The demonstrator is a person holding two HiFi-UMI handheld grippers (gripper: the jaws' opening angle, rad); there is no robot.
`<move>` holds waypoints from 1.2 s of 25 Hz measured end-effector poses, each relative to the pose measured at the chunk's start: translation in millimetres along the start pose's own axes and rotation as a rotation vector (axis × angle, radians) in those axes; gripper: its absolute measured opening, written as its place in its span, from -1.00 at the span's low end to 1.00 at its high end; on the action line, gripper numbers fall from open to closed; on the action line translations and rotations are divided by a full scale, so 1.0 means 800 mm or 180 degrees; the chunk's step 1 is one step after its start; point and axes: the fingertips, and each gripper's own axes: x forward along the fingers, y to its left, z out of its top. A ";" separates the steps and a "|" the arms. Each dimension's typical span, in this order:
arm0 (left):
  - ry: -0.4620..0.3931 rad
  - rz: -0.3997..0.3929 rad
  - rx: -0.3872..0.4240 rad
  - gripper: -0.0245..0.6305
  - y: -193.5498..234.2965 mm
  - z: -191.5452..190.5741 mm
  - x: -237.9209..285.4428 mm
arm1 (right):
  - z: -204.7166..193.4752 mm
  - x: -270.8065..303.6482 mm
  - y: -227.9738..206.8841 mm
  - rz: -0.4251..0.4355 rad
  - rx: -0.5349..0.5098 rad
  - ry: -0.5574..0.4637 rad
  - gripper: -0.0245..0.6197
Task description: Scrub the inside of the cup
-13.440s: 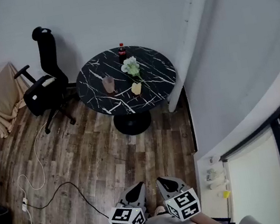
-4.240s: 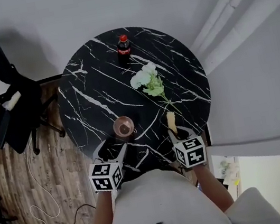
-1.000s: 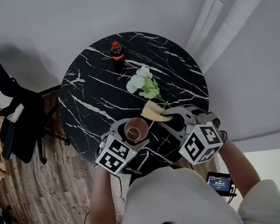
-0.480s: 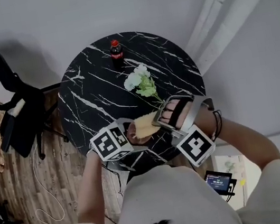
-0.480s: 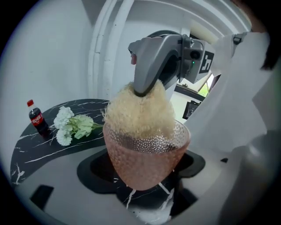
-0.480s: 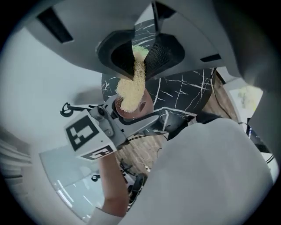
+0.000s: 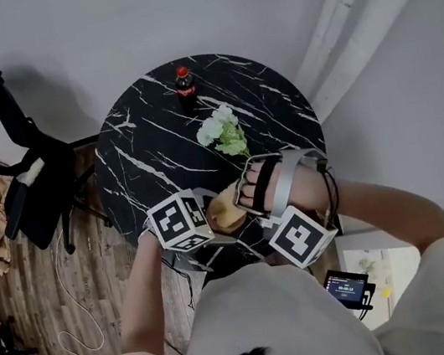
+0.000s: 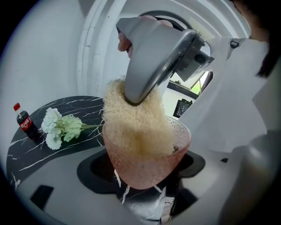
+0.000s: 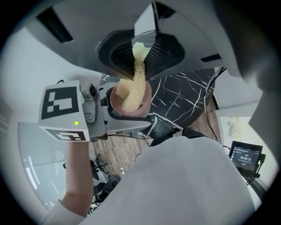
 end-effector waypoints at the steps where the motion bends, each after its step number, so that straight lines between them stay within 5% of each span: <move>1: 0.0019 -0.0022 0.0015 0.22 -0.001 0.001 0.000 | 0.000 0.001 -0.001 0.0022 -0.0055 0.0012 -0.73; 20: 0.0464 -0.0086 0.0320 0.21 0.010 0.016 -0.010 | 0.012 0.035 -0.012 0.0208 -0.0176 0.0028 -0.73; 30: 0.0732 0.0369 0.0668 0.21 0.033 0.009 -0.024 | 0.005 0.047 -0.025 0.0213 0.0446 0.0076 -0.74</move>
